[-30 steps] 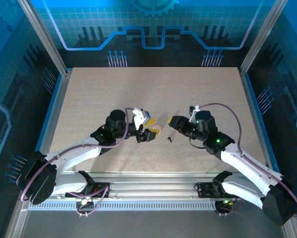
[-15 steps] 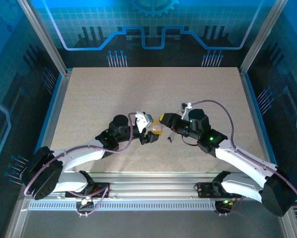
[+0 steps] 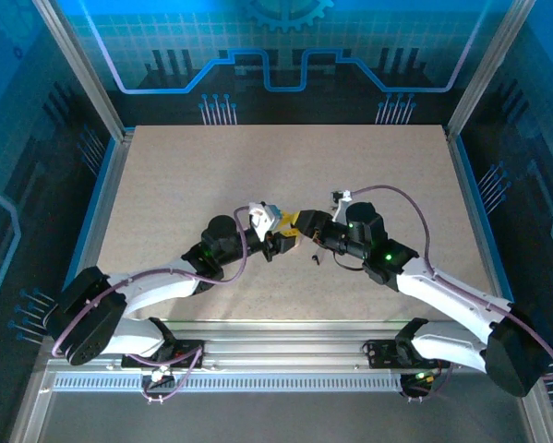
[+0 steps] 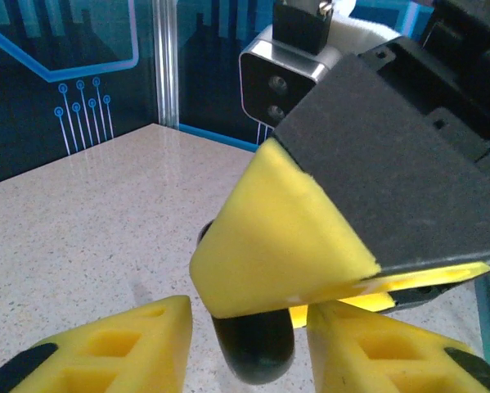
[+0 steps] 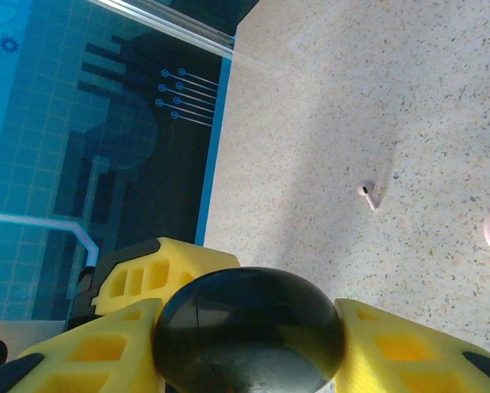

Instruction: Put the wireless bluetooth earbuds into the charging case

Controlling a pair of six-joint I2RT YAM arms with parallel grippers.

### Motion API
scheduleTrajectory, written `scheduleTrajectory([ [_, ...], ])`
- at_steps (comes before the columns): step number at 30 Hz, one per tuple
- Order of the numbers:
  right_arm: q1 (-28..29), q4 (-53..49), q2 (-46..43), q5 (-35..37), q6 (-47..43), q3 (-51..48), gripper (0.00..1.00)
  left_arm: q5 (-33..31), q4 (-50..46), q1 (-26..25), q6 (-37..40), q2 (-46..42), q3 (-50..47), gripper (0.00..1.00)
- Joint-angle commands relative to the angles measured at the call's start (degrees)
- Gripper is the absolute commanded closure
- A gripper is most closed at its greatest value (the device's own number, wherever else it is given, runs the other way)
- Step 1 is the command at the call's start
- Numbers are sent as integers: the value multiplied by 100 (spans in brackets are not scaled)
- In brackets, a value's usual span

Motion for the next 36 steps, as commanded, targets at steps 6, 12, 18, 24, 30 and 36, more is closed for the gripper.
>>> scheduleTrajectory([
  [6, 113, 281, 20, -153, 53, 149, 55, 258, 412, -40, -266, 210, 82, 67],
  [12, 113, 219, -83, -119, -124, 140, 51, 553, -87, -28, -277, 78, 261, 76],
  [18, 106, -582, -499, 82, -1195, 401, 30, 976, -634, 180, -432, -224, 318, 84],
  [24, 55, -1271, -1273, 113, -2973, 569, 26, 1859, -546, 666, -760, -497, 282, 84],
  [30, -94, -1475, -1681, -604, -5116, 530, 38, 2998, -134, 924, -1174, -438, 406, 84],
  [36, -332, -2278, -1660, -1898, -7680, 753, 39, 3852, 810, 982, -1792, -217, 440, 83],
])
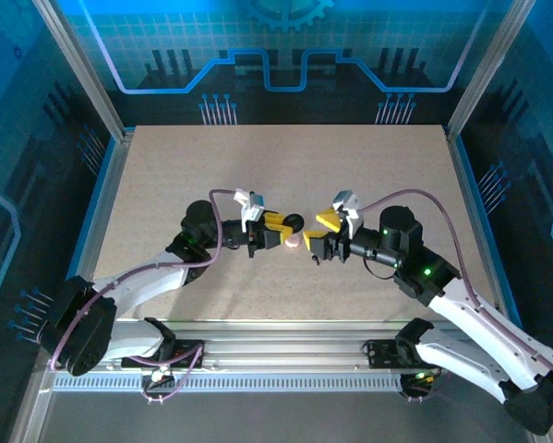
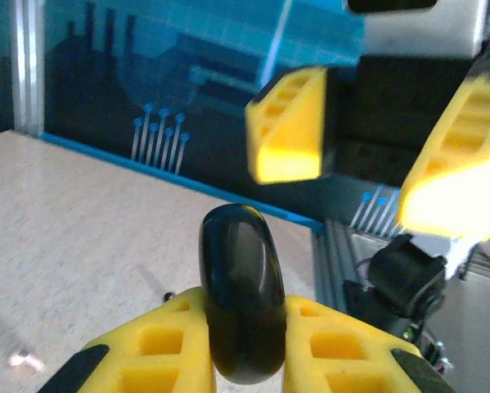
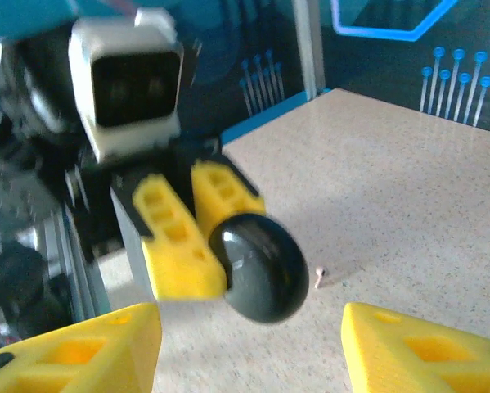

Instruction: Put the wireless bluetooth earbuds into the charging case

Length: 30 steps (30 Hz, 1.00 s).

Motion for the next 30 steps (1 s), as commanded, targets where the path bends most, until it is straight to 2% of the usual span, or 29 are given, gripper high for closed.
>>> scheduleTrajectory([
  [1, -206, -750, -18, -1090, -2284, 301, 39, 914, 851, 23, -484, 127, 158, 83],
  [5, -395, -1190, 16, -1763, -3250, 507, 39, 1197, 1303, 15, -670, 224, 108, 83],
  [12, -482, -1707, 520, -2019, -3699, 1123, 41, 1509, 1503, 13, -759, 331, 184, 83],
  [16, -489, -2021, 901, -2249, -3899, 1517, 43, 1603, 1441, 13, -753, 323, 209, 83],
  [25, -498, -3571, 1748, -2952, -4662, 2692, 51, 1690, 1121, 7, -552, 314, 323, 83],
  [30, -501, -4041, 2037, -2872, -4821, 3031, 54, 1710, 723, -4, -295, 229, 377, 83],
])
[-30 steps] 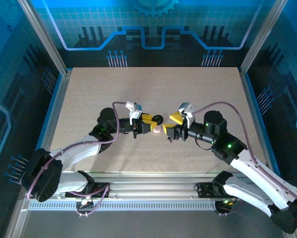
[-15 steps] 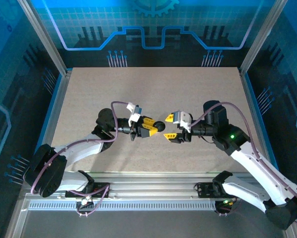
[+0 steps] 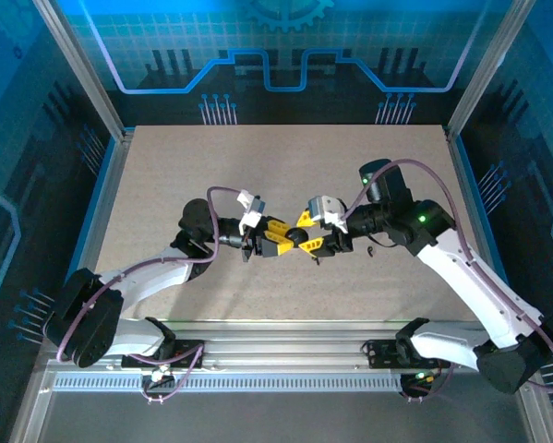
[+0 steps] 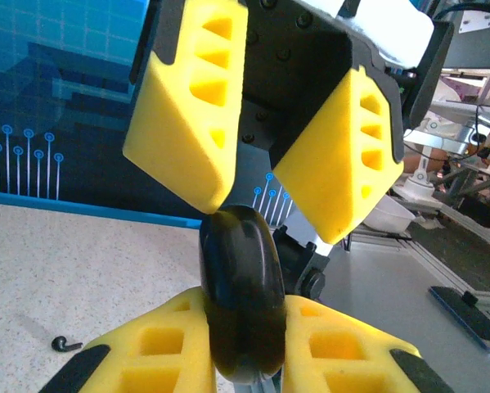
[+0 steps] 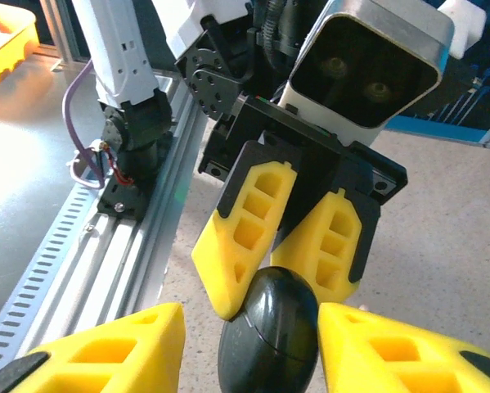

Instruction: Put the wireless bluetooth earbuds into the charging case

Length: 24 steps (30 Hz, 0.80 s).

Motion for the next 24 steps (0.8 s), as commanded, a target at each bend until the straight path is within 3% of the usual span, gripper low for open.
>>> scheduleTrajectory([
  [1, -64, -678, 179, -192, -213, 272, 54, 128, -290, -10, 365, -74, 193, 83],
  [18, -61, -1206, 800, 505, -85, 841, 55, -5, -1351, -63, 1167, -347, 274, 83],
  [24, -71, -1192, 831, 782, -23, 861, 50, -252, -2855, -70, 2233, -595, 523, 83],
])
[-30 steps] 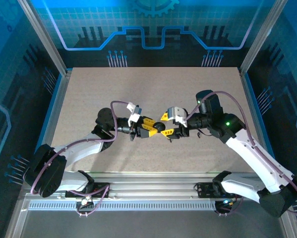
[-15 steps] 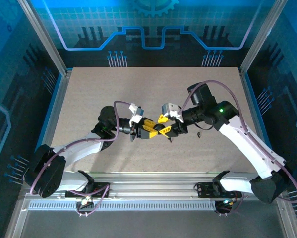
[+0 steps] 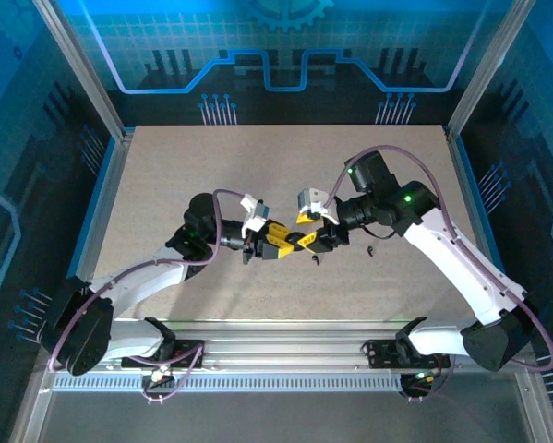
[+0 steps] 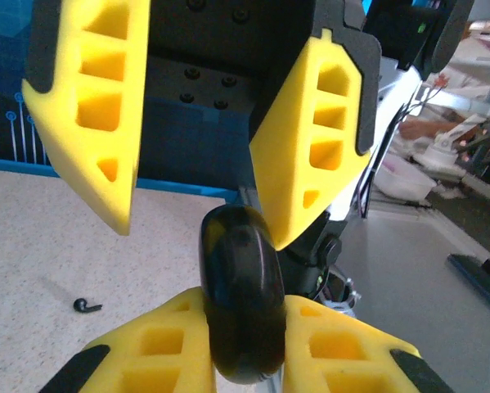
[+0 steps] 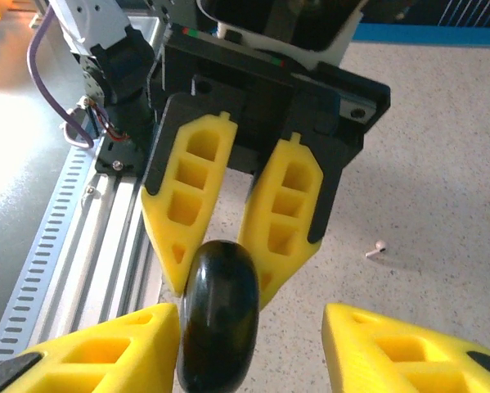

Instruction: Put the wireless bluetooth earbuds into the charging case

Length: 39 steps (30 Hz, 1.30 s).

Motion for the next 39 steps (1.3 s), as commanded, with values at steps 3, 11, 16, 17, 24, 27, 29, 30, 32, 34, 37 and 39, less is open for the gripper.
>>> scheduleTrajectory([
  [3, -71, -210, 137, 56, -1, 215, 52, -239, -1311, -40, 1086, -346, 330, 83],
  [11, -71, -476, 426, -347, -242, 392, 60, -299, -1599, -70, 1254, -343, 407, 83],
  [16, -75, -586, 484, -412, -401, 447, 76, -361, -1706, -83, 1289, -352, 463, 83],
  [17, -71, -594, 488, -415, -414, 449, 77, -377, -1721, -84, 1290, -360, 461, 83],
  [24, -70, -679, 565, -249, -328, 464, 65, -445, -1956, -88, 1427, -396, 532, 82],
  [27, -71, -691, 642, -175, -261, 501, 66, -441, -1946, -92, 1440, -387, 547, 82],
  [29, -70, -735, 701, -178, -263, 528, 69, -440, -1946, -92, 1423, -370, 545, 82],
  [30, -73, -757, 727, -182, -263, 553, 70, -445, -1955, -88, 1424, -365, 547, 82],
  [32, -71, -807, 773, -175, -264, 587, 71, -462, -1961, -91, 1440, -388, 538, 82],
  [34, -71, -886, 817, -175, -272, 630, 73, -516, -1964, -90, 1441, -396, 529, 82],
  [37, -72, -955, 836, -175, -230, 660, 68, -609, -2078, -92, 1516, -413, 561, 82],
  [39, -71, -980, 828, -166, -213, 647, 63, -696, -2192, -87, 1604, -452, 579, 82],
])
